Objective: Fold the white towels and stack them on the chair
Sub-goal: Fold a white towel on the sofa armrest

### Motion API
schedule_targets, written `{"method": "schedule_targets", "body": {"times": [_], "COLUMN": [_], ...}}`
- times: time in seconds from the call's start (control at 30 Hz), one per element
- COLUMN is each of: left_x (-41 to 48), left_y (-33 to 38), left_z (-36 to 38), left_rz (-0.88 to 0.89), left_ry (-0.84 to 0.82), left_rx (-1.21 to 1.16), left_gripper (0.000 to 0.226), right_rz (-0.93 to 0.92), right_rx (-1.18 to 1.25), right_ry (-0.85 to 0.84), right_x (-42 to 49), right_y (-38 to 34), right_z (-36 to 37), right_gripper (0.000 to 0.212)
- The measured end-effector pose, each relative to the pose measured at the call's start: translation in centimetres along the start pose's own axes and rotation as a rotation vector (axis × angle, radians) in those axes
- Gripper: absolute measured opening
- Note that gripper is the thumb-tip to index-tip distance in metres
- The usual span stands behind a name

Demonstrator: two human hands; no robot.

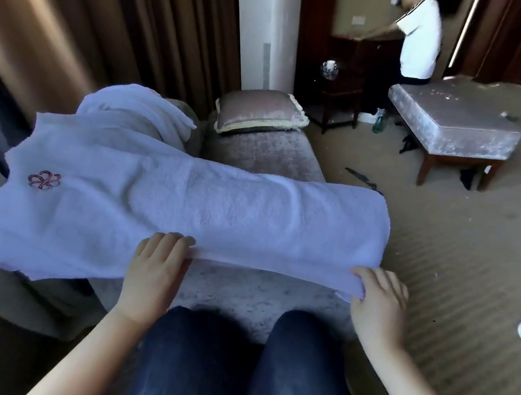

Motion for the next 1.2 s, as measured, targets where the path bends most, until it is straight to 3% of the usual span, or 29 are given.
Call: {"method": "schedule_targets", "body": {"times": [0.07,0.3,0.47,0.53,0.6,0.67,1.07,1.13,1.2], "left_x": [0.4,7.2,12.6,14.2,15.8,17.7,17.5,17.3,17.9], "left_y": [-2.2,-4.2,-7.5,-8.8,-9.9,-10.9,-15.8,-15.1,-13.3], "left_z": [-1.0,-3.9,-3.1,-2.1,-0.7,0.8,9.4,9.7,9.2], "left_rz": [-0.061,-0.029,-0.201,-0.256,-0.276,-0.286,-0.269,-0.205,-0.124], "left_ry": [0.012,0.119,0.081,0.037,-0.016,-0.048,-0.293,-0.309,-0.296], "left_rx": [0.032,0.105,0.137,0.151,0.146,0.118,0.178,0.184,0.171], "left_gripper": [0.016,0.023,0.031,0.028,0.027,0.024,0.021,0.026,0.027], "right_rz": [0.007,0.028,0.032,0.131,0.267,0.35,0.344,0.338,0.338], "right_rx": [0.007,-0.072,-0.177,-0.038,0.251,0.364,0.032,0.004,0.008], "right_ry": [0.045,0.14,0.109,0.011,-0.154,-0.208,-0.503,-0.548,-0.514], "right_x": [1.2,7.8,13.4,15.7,17.5,19.0,21.3,20.5,20.2], "right_y": [2.3,3.5,4.1,5.6,6.7,7.4,7.1,7.2,7.2], "right_z": [-1.4,-4.6,-5.5,-4.7,-2.0,0.3,11.4,12.0,11.6], "right_gripper": [0.031,0.035,0.029,0.025,0.017,0.015,0.014,0.01,0.019]}}
Point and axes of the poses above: each hand's wrist, its own x-axis towards the middle knuckle, its own z-axis out of the palm, y = z × x, the point moved 9 cm from there along x, towards the middle knuckle, and after that the axes turned 11 degrees about -x, right-handed, at the moved point
